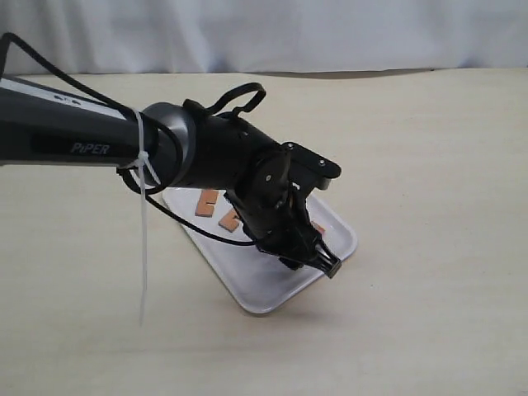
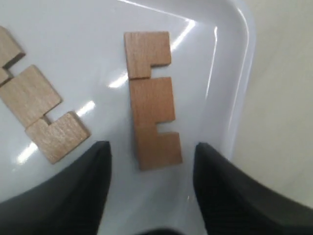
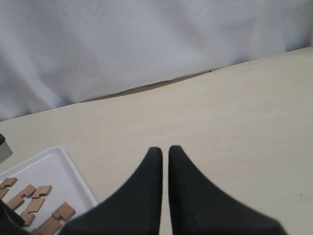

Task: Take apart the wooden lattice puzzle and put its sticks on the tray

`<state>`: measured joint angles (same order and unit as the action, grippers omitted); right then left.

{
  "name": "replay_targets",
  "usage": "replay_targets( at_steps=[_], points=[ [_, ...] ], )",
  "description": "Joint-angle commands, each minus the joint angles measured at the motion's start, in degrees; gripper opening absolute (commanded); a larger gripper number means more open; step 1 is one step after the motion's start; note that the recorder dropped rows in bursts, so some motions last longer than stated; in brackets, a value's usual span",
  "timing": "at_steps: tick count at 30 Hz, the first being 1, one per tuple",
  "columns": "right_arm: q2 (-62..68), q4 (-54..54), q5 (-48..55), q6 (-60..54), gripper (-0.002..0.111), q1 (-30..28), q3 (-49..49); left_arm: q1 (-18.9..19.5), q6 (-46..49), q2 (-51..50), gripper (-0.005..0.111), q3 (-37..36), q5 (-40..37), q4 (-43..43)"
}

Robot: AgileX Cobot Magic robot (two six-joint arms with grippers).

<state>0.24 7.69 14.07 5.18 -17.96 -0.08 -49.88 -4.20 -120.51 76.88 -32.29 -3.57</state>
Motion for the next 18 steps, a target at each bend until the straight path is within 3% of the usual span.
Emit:
replay_targets(
  at_steps=[1, 6, 10, 14, 18],
  points=[
    [-0.24, -0.4, -0.03, -0.04, 0.004, 0.16, 0.08, -0.16, -0.37, 2.19, 0.066, 3.12, -3.86, 1.6],
    [-0.24, -0.4, -0.03, -0.04, 0.004, 0.16, 0.08, -0.06, -0.52, 8.28, 0.063, 4.77, -14.68, 10.33],
    [-0.24, -0.4, -0.03, -0.04, 0.004, 0.16, 0.08, 2.91, -0.52, 13.89, 0.036, 2.81, -23.12, 15.2],
    [-0.24, -0.4, -0.03, -0.04, 0.004, 0.16, 0.08, 11.0, -4.12, 22.07, 0.0, -3.98, -24.55, 19.52],
    [-0.24, -0.4, -0.03, -0.04, 0.004, 0.16, 0.08, 22.36, -6.19, 31.61, 0.0, -12.62, -23.42, 21.46]
  ],
)
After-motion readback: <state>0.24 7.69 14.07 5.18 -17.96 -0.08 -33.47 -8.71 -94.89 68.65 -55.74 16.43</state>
